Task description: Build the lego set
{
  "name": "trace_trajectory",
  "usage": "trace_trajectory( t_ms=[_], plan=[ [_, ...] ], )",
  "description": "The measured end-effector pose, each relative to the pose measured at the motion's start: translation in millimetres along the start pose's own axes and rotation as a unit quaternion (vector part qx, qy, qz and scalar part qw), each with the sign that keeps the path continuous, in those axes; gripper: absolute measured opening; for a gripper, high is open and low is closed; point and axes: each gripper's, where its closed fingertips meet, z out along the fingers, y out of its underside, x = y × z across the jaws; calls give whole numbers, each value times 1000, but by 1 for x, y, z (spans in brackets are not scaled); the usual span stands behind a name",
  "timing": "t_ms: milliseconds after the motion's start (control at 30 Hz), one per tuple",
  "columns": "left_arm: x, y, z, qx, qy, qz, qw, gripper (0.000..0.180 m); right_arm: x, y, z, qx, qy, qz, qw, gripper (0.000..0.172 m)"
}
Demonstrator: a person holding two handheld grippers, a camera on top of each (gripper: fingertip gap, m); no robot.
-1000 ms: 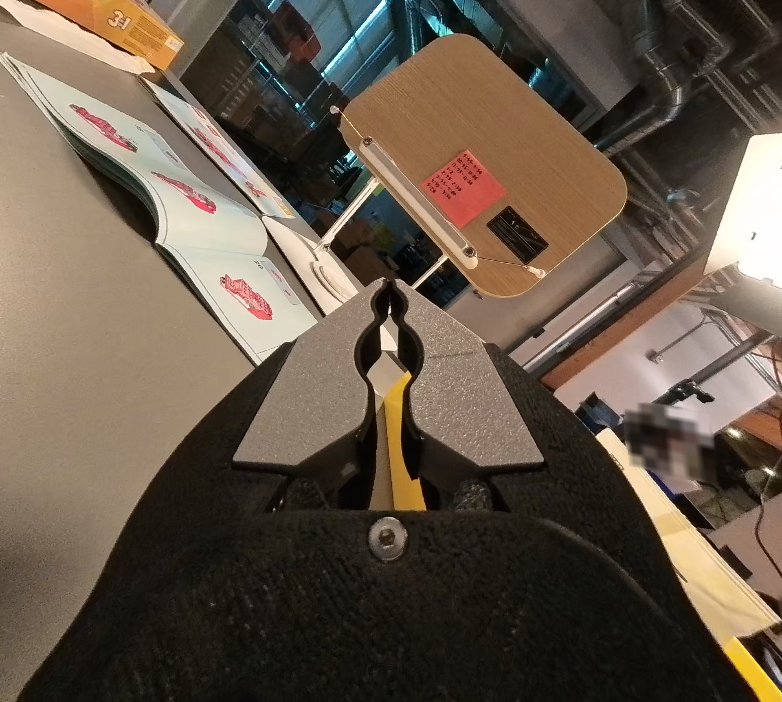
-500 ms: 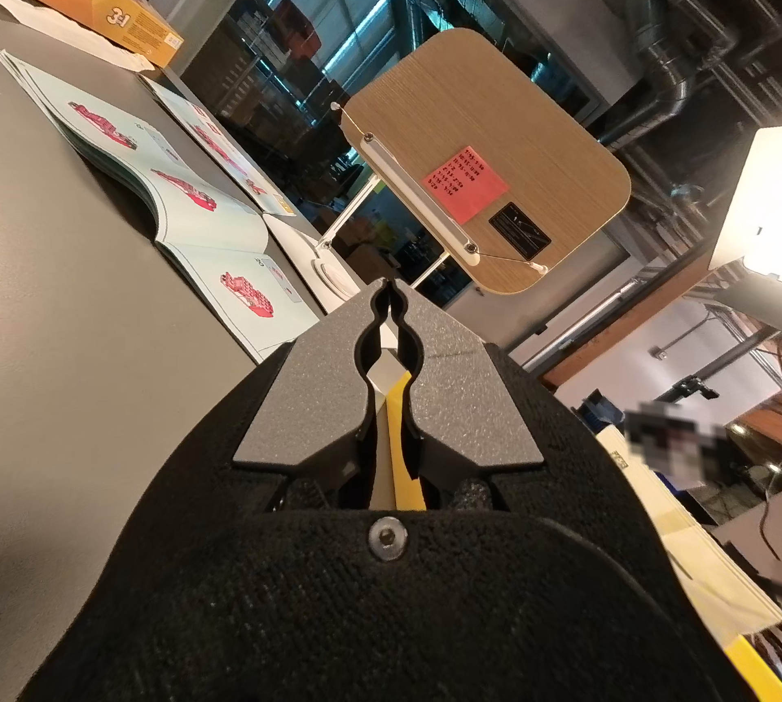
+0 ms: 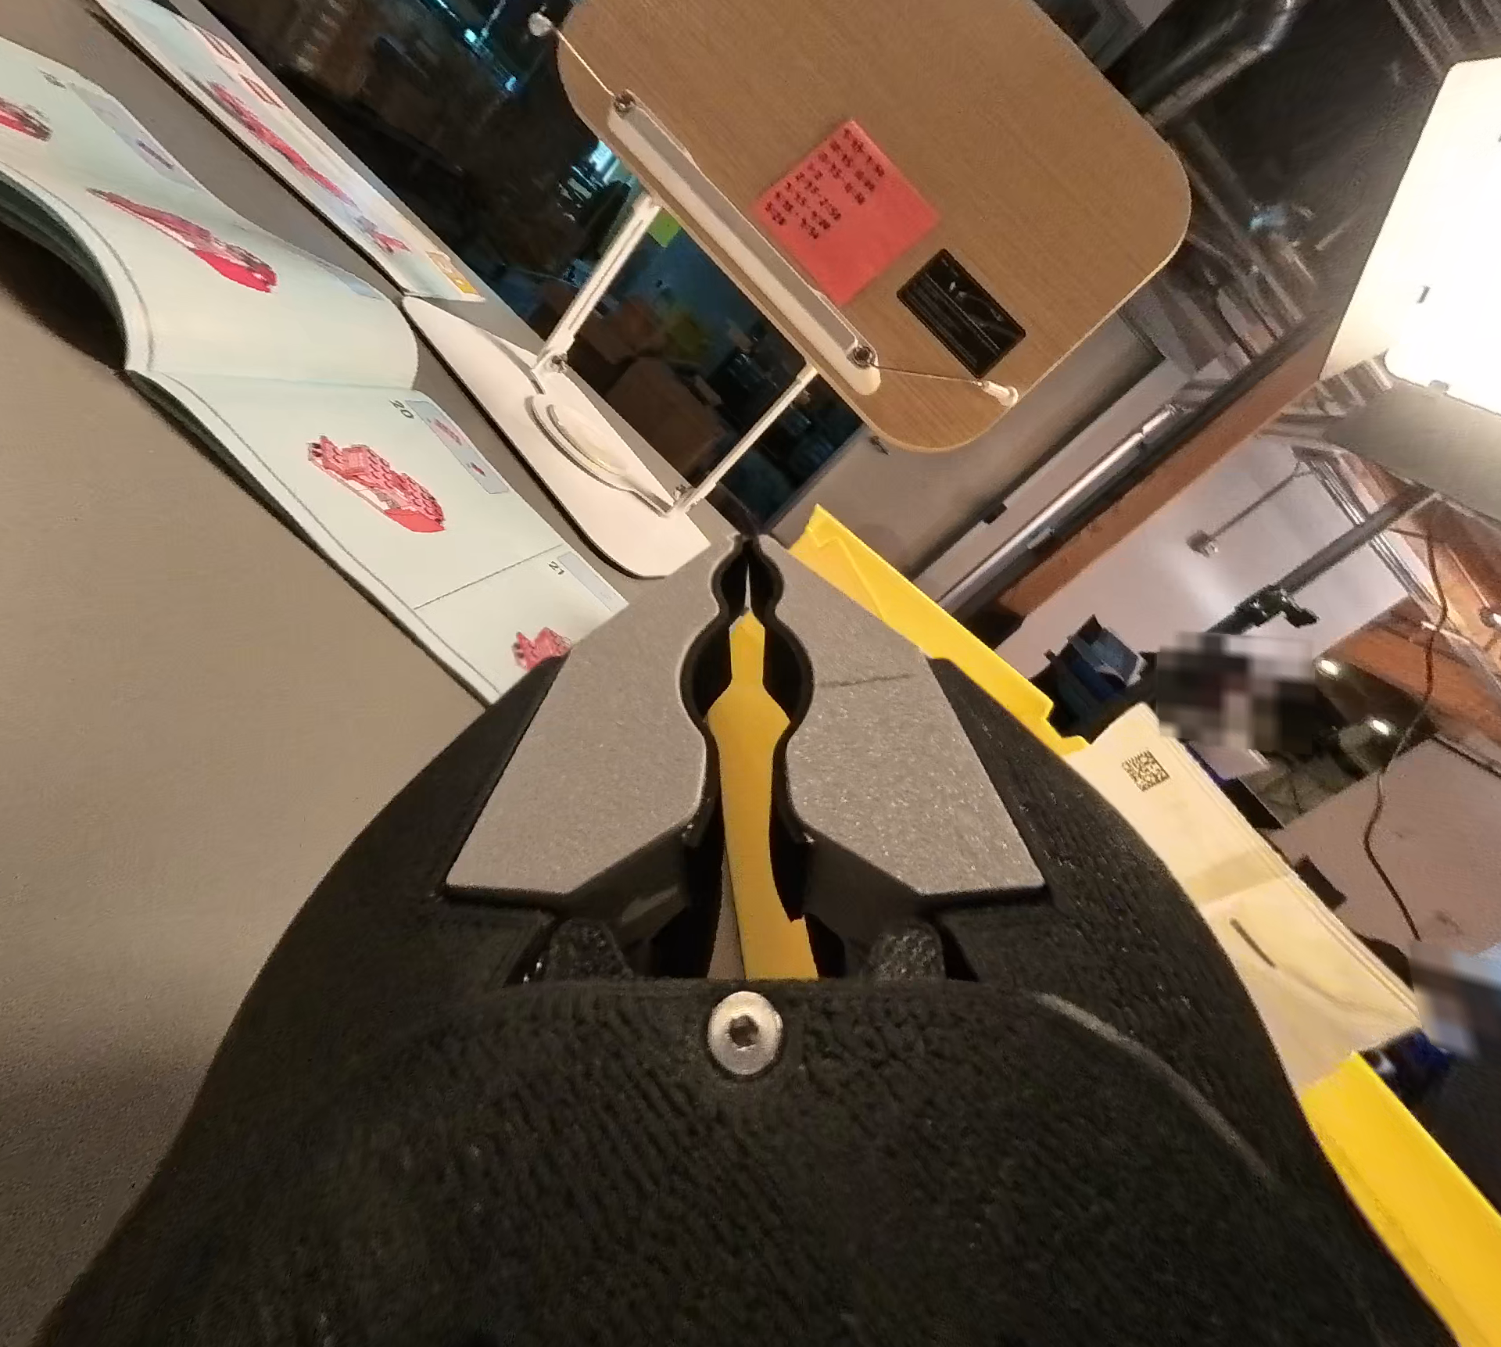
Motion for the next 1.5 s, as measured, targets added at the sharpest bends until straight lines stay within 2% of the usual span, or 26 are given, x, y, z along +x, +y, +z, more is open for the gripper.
trace_trajectory(
  t_ms=[67, 133, 200, 233, 300, 367, 400, 467, 533, 633, 767, 833, 867, 900, 967, 1033, 1100, 1267, 1333, 1400, 1500],
  plan=[
    [-26, -24, -33, -9, -45, 18, 999, 33, 4, 3, 1, -7, 9, 5, 1000, 0],
    [-64, -38, -66, -42, -92, 33, 994, 20, 6, 4, 1, -11, 14, 8, 1000, 0],
    [-107, -33, -95, -118, -127, 41, 984, 17, 7, 5, 1, -14, 18, 7, 1000, 0],
    [-127, -21, -109, -177, -134, 48, 974, 14, 7, 5, 2, -15, 19, 6, 1000, 0],
    [-160, 16, -137, -323, -125, 53, 937, 17, 7, 6, 2, -19, 21, 3, 1000, 0],
    [-179, 56, -159, -442, -85, 44, 892, 28, 7, 7, 2, -23, 23, 1, 999, 0],
    [-184, 73, -167, -484, -62, 38, 872, 37, 8, 7, 2, -24, 25, 0, 999, 0],
    [-185, 103, -178, -556, -27, 12, 830, 68, 8, 7, 2, -26, 27, -1, 999, 0],
    [-187, 128, -189, -619, -7, 13, 785, 68, 9, 8, 2, -26, 29, -2, 999, 0],
    [-184, 149, -201, -669, 38, 0, 742, 58, 8, 8, 2, -28, 29, -3, 999, 0],
    [-188, 159, -212, -702, 55, 5, 710, 52, 7, 7, 2, -26, 26, -3, 999, 0],
    [-187, 165, -223, -726, 74, 17, 683, 48, 7, 7, 2, -24, 25, -5, 999, 0],
    [-189, 166, -224, -729, 77, 35, 680, 45, 6, 6, 2, -23, 24, -5, 999, 0],
    [-186, 164, -224, -728, 93, 47, 677, 27, 6, 6, 2, -22, 23, -5, 999, 0],
    [-183, 161, -233, -743, 110, 60, 658, 18, 6, 6, 2, -21, 23, -3, 1000, 0],
    [-187, 155, -239, -750, 98, 67, 650, 17, 7, 5, 1, -20, 23, 0, 1000, 0],
    [-195, 146, -242, -752, 72, 60, 652, 17, 7, 5, 1, -17, 24, 2, 1000, 0],
    [-234, 128, -249, -747, -62, 49, 660, 17, 6, 3, 1, -13, 20, 4, 1000, 0],
    [-239, 132, -247, -737, -86, 34, 669, 19, 5, 3, 0, -11, 18, 4, 1000, 0],
    [-238, 135, -238, -719, -94, 37, 688, 40, 5, 2, 0, -9, 16, 4, 1000, 0],
    [-214, 136, -208, -664, -55, 19, 745, 40, 5, 1, 0, -7, 15, 6, 1000, 0]
  ],
)
